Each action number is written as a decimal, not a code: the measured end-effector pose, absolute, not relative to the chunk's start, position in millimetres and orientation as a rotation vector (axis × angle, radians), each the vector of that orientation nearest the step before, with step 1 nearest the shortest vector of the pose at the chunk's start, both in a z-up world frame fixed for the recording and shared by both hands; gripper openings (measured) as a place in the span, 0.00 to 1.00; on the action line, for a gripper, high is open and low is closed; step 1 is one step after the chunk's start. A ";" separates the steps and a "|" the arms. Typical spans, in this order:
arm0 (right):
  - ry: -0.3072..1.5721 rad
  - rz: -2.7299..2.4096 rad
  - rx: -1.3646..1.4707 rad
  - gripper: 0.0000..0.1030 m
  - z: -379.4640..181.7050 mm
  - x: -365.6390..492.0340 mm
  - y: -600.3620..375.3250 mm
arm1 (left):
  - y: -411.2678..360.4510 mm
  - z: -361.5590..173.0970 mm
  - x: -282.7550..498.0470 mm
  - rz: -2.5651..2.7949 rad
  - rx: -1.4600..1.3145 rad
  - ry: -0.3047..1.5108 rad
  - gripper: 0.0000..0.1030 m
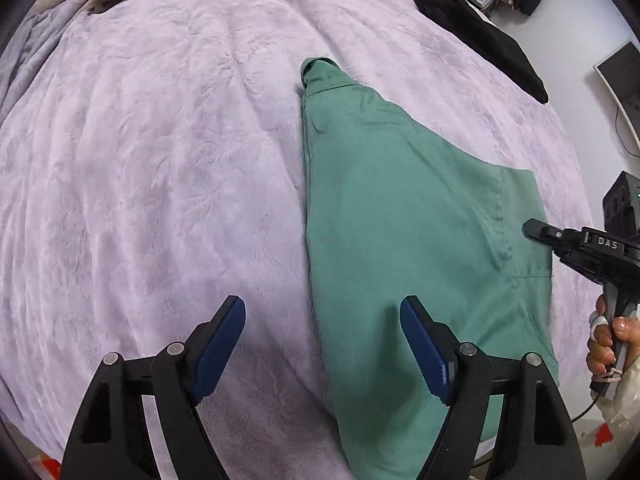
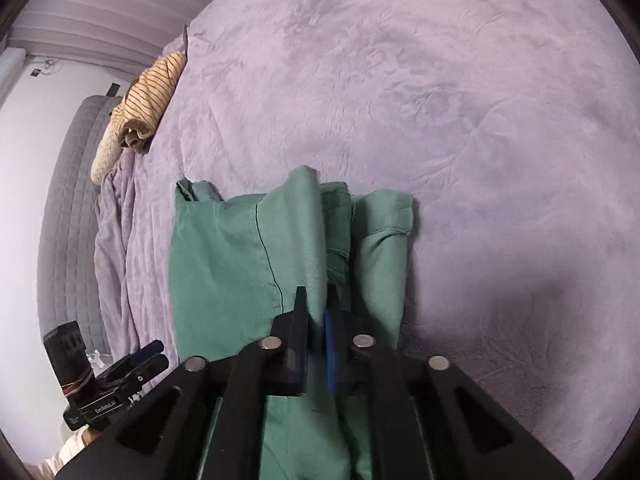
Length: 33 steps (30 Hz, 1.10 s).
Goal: Fold large clothes
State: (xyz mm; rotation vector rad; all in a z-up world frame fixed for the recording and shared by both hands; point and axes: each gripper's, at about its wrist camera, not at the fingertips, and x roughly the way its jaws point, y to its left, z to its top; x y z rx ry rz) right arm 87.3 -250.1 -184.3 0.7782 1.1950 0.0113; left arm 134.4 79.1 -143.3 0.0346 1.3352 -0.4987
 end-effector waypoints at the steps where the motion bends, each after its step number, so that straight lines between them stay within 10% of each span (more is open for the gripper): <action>1: 1.170 0.024 0.724 0.07 -174.0 86.3 -245.3 | 69.4 -140.8 133.5 -0.506 0.048 1.318 0.78; 11: 1.259 -0.072 0.686 0.08 -228.1 76.2 -280.5 | 31.0 -166.8 127.9 -0.513 0.176 1.320 0.79; 22: 1.288 -0.078 0.641 0.17 -158.8 28.4 -260.8 | 52.0 -144.6 37.6 -0.760 0.341 1.393 0.79; 25: 1.321 -0.024 0.622 0.51 -145.2 -2.0 -238.9 | 53.8 -163.2 11.6 -0.772 0.430 1.384 0.79; 33: 1.475 -0.121 0.618 0.13 -184.6 -73.1 -215.9 | 65.2 -177.7 3.0 -0.716 0.342 1.404 0.85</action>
